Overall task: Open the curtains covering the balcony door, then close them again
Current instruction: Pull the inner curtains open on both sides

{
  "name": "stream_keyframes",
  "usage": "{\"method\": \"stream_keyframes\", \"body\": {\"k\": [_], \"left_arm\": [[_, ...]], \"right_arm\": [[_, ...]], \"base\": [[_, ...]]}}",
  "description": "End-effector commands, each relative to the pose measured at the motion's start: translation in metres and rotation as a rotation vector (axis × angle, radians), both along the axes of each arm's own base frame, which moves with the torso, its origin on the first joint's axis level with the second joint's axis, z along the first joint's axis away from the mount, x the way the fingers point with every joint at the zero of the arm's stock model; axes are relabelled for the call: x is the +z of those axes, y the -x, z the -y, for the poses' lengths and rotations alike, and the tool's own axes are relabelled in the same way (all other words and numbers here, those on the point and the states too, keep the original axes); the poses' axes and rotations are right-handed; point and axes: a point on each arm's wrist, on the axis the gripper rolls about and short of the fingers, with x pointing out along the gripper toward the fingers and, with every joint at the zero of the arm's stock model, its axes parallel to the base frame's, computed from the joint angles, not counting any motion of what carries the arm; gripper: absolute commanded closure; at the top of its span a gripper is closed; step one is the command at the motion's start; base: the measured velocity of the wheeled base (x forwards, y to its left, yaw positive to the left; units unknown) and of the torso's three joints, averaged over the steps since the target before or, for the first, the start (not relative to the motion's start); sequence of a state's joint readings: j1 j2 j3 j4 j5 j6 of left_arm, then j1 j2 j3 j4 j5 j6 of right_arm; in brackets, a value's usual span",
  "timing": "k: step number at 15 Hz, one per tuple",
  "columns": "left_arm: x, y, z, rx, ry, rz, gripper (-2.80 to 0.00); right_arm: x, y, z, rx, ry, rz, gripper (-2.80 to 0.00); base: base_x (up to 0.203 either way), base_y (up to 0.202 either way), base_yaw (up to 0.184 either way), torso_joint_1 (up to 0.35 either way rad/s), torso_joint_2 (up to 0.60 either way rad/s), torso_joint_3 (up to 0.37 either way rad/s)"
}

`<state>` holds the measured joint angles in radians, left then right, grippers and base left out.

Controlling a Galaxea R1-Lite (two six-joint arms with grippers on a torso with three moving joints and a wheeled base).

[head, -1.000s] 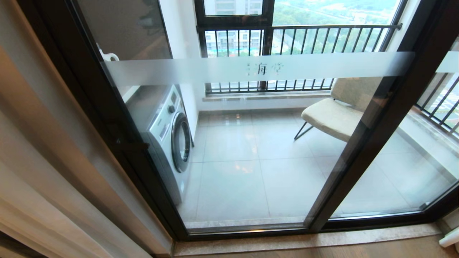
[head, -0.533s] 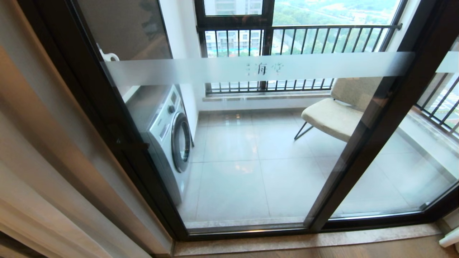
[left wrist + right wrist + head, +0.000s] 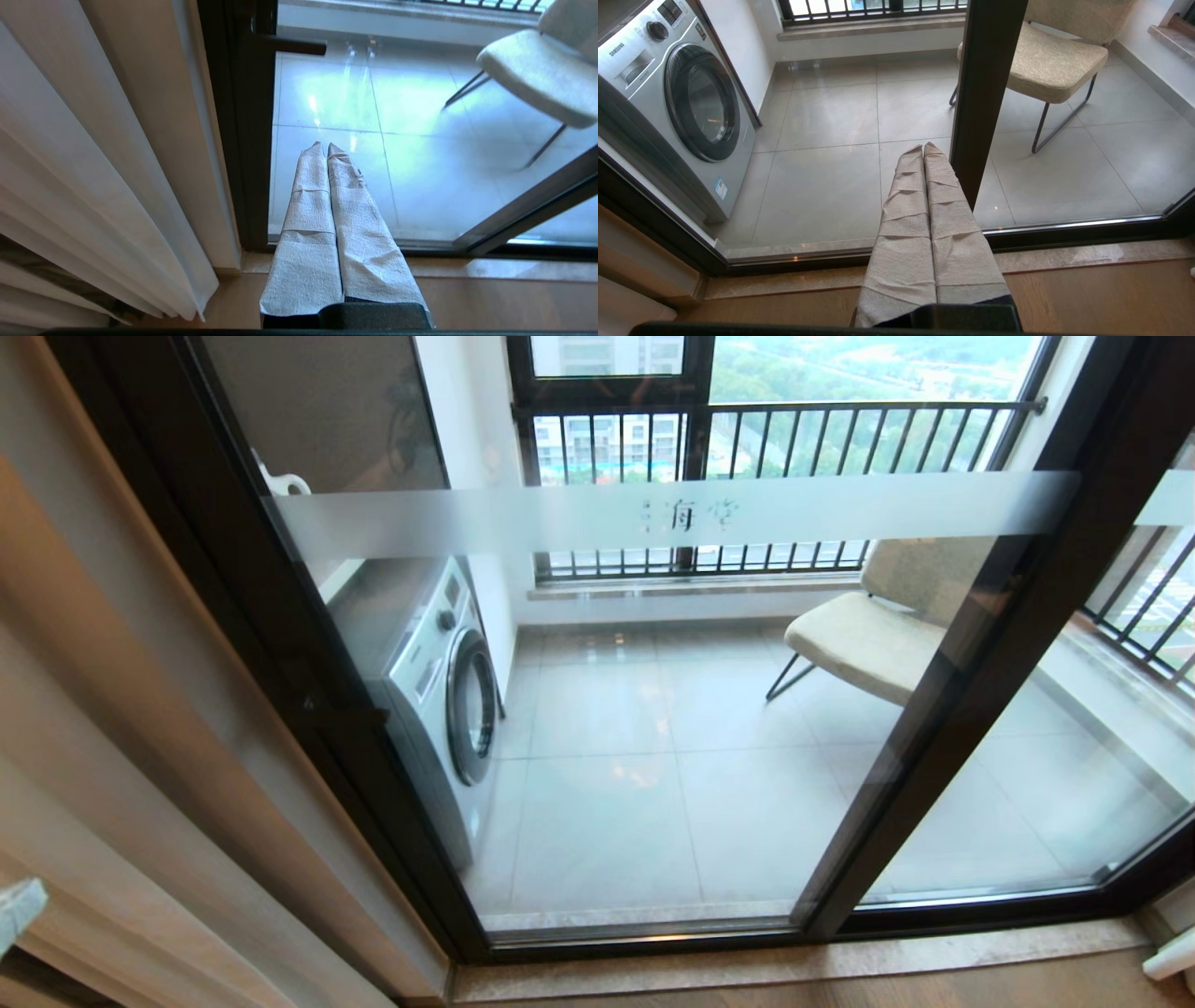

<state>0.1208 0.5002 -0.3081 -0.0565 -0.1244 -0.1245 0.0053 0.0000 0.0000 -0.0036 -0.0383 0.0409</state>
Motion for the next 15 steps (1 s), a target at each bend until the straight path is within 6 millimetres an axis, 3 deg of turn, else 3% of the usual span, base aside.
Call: {"method": "stream_keyframes", "body": {"k": [1,6,10,15], "left_arm": [[-0.030,0.017,0.002,-0.028,-0.039,0.017,0.00],[-0.083,0.036,0.001,-0.066,-0.133,0.070,0.00],[-0.095,0.047,0.000,-0.019,-0.154,0.137,0.00],[-0.095,0.047,0.000,-0.018,-0.152,0.137,0.00]], "right_arm": [[0.000,0.000,0.000,0.001,-0.001,-0.001,0.00],[0.000,0.000,0.000,0.001,-0.001,-0.001,0.00],[0.000,0.000,0.000,0.001,-0.001,-0.002,0.00],[0.000,0.000,0.000,0.001,-0.001,-0.001,0.00]], "base": [[0.000,0.000,0.000,0.000,0.00,0.000],[0.000,0.000,0.000,0.000,0.00,0.000],[0.000,0.000,0.000,0.000,0.00,0.000],[0.000,0.000,0.000,0.000,0.00,0.000]]}}
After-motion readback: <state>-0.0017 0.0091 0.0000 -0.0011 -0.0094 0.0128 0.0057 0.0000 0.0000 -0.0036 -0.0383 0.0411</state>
